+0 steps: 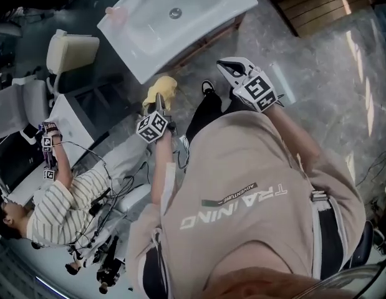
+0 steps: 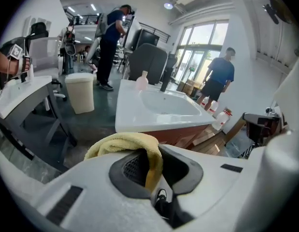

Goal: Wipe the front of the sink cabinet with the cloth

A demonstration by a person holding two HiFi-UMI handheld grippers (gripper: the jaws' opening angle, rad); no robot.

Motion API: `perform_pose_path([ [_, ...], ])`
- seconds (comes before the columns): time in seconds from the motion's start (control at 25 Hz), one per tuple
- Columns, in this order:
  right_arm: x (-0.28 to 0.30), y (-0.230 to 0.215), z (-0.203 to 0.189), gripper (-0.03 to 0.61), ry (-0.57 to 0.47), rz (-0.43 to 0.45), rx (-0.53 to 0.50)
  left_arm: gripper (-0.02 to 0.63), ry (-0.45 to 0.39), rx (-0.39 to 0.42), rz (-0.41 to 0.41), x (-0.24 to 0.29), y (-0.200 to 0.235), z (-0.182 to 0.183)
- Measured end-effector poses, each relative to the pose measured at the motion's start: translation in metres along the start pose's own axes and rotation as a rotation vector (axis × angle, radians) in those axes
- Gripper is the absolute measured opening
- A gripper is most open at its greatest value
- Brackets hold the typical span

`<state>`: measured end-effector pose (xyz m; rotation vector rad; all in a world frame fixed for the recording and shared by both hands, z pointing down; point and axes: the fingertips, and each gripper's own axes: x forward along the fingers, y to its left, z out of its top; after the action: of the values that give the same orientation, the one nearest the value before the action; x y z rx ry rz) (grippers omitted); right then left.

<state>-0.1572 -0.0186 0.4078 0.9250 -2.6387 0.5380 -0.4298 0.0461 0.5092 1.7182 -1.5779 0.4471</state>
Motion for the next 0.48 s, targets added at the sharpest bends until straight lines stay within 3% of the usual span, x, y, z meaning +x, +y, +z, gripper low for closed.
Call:
perform_pose_path([
  [0.32, -0.012, 0.011, -0.025, 0.012, -0.012, -0.139, 0.105, 0.04, 0.133, 0.011, 0.01, 0.056, 0.042, -0.015],
  [0.48, -0.016, 0.018, -0.05, 0.012, -0.001, -0.197, 0.159, 0.04, 0.162, -0.031, 0.025, 0.082, 0.06, -0.019],
])
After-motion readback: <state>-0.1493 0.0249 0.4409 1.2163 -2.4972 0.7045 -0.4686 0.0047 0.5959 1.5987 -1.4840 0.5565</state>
